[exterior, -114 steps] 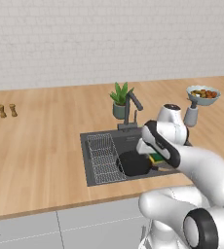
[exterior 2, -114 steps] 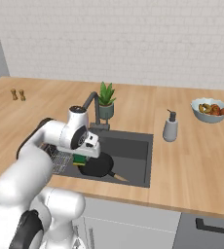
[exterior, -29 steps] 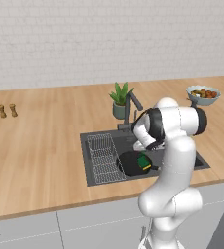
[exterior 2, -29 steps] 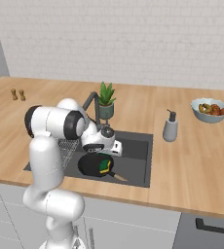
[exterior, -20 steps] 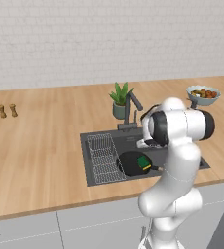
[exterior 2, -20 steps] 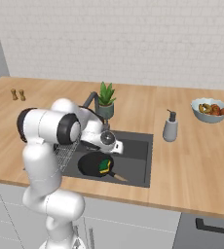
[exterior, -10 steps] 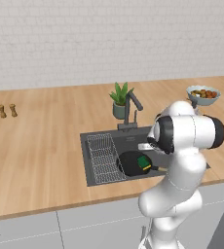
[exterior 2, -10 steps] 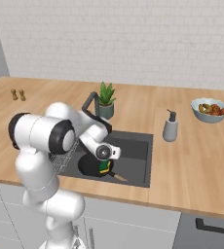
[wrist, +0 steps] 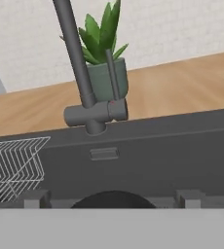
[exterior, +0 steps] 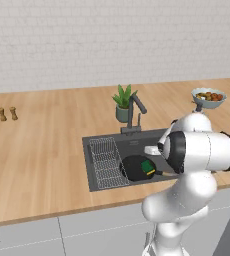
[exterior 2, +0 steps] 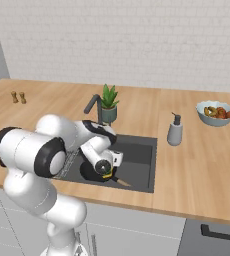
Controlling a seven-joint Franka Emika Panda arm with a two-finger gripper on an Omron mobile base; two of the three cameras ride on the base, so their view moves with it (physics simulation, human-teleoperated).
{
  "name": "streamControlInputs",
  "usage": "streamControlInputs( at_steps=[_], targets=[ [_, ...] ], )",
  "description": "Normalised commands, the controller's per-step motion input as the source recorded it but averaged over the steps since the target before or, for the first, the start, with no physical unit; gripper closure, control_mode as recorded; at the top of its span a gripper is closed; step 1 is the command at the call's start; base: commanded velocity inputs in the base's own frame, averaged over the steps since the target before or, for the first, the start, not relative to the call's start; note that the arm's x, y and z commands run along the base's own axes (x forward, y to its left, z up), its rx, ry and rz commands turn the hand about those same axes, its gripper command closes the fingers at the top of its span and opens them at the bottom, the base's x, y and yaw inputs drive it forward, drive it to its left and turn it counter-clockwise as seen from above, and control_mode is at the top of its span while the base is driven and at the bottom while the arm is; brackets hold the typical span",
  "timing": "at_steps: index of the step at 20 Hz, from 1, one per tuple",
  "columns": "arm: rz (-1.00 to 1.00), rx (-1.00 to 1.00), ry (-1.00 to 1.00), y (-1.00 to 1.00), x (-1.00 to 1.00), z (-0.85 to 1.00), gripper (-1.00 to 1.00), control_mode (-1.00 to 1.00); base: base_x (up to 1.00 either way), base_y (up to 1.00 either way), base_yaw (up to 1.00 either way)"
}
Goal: Pick the pan and sponge and place them into the sink. Then turn on the water.
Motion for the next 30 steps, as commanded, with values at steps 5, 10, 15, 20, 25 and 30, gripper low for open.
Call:
streamControlInputs(
  at_steps=[5,10,15,20,25,30],
  targets=[
    [0.00,0.00,-0.12,-0.04,-0.08,0.25,-1.00,-1.00,0.00,0.00,0.00],
    [0.00,0.01,-0.05,-0.10,-0.04,0.20,-1.00,-1.00,0.00,0.00,0.00],
    [0.00,0.01,-0.03,-0.13,-0.07,0.08,-1.00,-1.00,0.00,0.00,0.00],
    [0.00,0.00,0.00,0.00,0.00,0.01,-1.00,-1.00,0.00,0.00,0.00],
    [0.00,0.00,0.00,0.00,0.00,0.03,-1.00,-1.00,0.00,0.00,0.00],
    [0.00,0.00,0.00,0.00,0.00,0.06,-1.00,-1.00,0.00,0.00,0.00]
  ],
)
